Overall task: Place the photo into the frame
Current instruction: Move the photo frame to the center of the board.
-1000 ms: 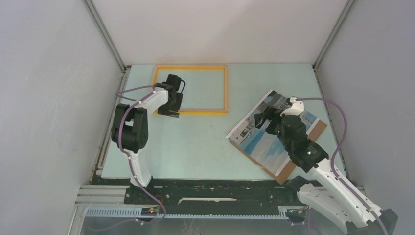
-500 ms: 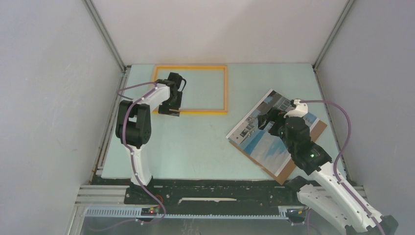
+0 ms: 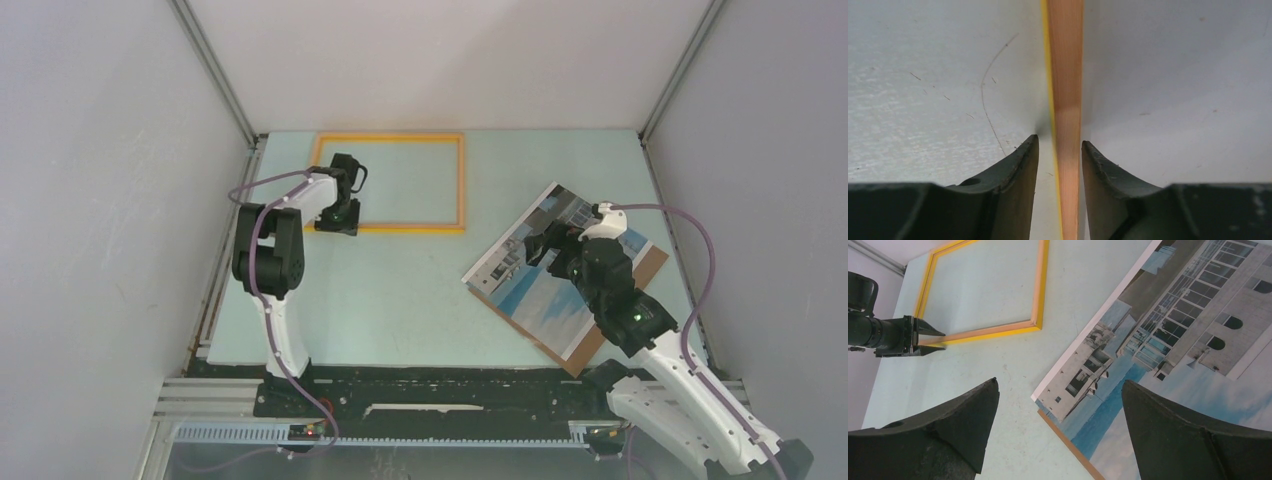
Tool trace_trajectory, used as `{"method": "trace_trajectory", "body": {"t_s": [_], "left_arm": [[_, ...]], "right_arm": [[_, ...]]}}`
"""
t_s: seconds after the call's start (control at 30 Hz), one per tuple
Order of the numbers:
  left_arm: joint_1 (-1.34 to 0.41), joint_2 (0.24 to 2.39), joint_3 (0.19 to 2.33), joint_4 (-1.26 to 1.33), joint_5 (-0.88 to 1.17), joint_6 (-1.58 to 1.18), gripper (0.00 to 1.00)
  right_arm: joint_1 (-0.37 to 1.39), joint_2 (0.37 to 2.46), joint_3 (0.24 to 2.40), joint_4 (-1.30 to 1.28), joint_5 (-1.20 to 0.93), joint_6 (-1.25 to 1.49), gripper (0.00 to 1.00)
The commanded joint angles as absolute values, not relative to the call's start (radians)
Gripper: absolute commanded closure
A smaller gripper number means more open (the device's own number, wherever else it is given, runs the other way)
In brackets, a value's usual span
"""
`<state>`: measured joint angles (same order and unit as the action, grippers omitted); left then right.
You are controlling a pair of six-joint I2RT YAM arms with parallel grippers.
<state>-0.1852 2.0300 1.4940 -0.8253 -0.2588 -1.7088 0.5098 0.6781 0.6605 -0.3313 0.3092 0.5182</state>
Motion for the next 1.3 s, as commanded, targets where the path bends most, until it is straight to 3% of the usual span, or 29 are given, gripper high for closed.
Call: {"method": "trace_trajectory", "body": {"t_s": [0.0, 0.17, 0.3, 0.47, 0.7, 1.27], "left_arm": [[-0.174, 2.028, 1.453, -0.823, -0.262, -1.678, 0.60], [-0.165, 2.019, 1.413, -0.806, -0.258, -1.663, 0.72], [-0.150, 1.985, 1.370, -0.800, -0.274, -1.612, 0.76], [-0.122, 1.891, 1.183, -0.673, -0.248, -1.576, 0.91], [-0.101, 1.810, 1.041, -0.614, -0.159, -1.513, 0.98], [-0.074, 1.505, 0.748, -0.593, -0.197, -1.487, 0.99]], "right_arm": [[0.502, 0.680, 0.660, -0.308, 0.293, 0.501, 0.00], [0.502, 0.675, 0.661, -0.314, 0.292, 0.503, 0.00], [0.500, 0.668, 0.661, -0.322, 0.299, 0.497, 0.00], [0.499, 0.669, 0.661, -0.326, 0.304, 0.491, 0.00], [0.491, 0.679, 0.661, -0.344, 0.314, 0.481, 0.00], [0.481, 0.687, 0.666, -0.399, 0.319, 0.485, 0.00]]}}
